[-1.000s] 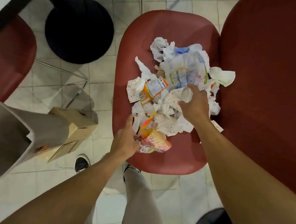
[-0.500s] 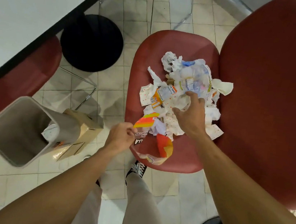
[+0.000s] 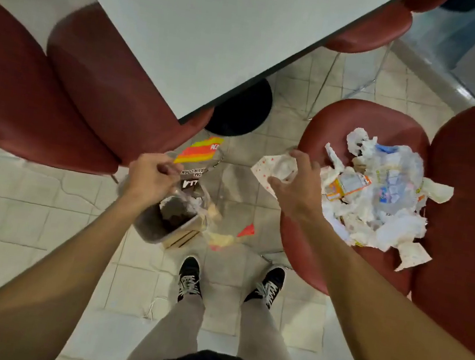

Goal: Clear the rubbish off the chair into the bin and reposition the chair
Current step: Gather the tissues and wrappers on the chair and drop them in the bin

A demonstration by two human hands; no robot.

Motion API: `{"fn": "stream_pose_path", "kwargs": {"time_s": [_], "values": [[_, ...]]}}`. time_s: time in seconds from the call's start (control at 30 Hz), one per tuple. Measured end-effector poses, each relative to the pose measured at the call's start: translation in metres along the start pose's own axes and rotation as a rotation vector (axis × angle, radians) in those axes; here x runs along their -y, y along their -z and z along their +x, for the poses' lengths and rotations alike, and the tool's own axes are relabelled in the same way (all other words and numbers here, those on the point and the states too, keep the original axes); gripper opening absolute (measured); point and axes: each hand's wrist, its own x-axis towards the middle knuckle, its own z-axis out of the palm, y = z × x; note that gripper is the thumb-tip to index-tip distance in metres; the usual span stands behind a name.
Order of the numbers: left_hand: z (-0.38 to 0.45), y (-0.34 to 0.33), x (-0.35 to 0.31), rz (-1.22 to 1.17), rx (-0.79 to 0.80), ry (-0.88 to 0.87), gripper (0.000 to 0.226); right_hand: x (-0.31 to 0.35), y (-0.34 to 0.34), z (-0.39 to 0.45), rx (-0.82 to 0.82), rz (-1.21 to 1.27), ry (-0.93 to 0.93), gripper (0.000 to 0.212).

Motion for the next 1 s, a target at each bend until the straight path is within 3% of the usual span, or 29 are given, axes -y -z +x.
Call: {"fn": "stream_pose_path", "kwargs": {"time_s": [0.27,0.47,0.63,0.8,1.0], "values": [[0.009,0.12,0.03,-0.071,-0.211,-0.075,0.018,0.07,-0.075,-0.017,0.118,0.0,0.051,0.061],[0.02,0.134,0.072,-0.017,-0.263,-0.129,0.022,0.087,-0.12,-0.024,0.144,-0.026,0.059,0.062],[0.018,0.089,0.108,0.086,-0.125,-0.165,0.01,0.085,-0.152,-0.028,0.143,-0.076,-0.023,0.062],[0.012,0.048,0.128,0.184,0.148,-0.02,0.027,0.076,-0.179,-0.037,0.201,-0.096,-0.093,0.067],[0.014,0.033,0.132,0.304,0.307,0.022,0.032,0.065,-0.188,-0.041,0.276,-0.1,-0.116,0.07]]}}
